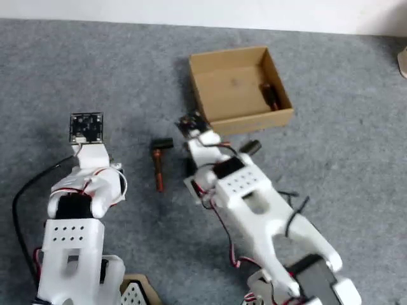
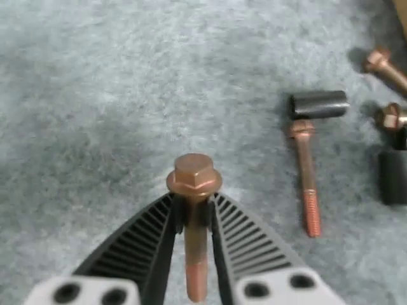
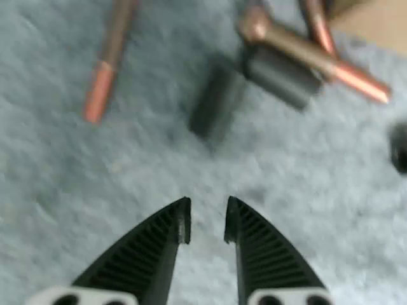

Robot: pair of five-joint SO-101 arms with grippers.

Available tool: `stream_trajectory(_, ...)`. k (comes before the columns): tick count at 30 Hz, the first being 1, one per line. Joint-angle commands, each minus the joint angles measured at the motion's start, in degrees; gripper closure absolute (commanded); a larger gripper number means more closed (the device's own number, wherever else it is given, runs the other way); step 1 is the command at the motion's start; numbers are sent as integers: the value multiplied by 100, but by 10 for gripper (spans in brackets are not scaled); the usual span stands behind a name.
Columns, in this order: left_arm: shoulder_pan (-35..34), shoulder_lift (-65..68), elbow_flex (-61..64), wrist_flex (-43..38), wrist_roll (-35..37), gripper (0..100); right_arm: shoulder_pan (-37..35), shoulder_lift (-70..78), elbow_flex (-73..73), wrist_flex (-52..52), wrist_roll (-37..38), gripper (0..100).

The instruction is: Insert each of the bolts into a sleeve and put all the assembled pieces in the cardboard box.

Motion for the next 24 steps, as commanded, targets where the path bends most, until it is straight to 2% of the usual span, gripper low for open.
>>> stream_trajectory(1,-171,-171,-101,-132,53,995,-251,303,-699,-4,-334,908)
stream_trajectory(6,-224,-171,-101,-132,53,995,-382,796,-954,-541,-756,908)
stream_trajectory(11,-215,-171,-84,-132,53,995,-365,1209,-954,-1051,-782,908)
stream_trajectory(16,-189,-163,-57,-220,35,995,-347,1516,-998,-1086,-765,897)
stream_trajectory(20,-189,-127,-57,-352,26,995,-347,1516,-1051,-1068,-756,817)
stream_trajectory(24,-189,-127,-48,-352,18,995,-338,1516,-1305,-1051,-747,836)
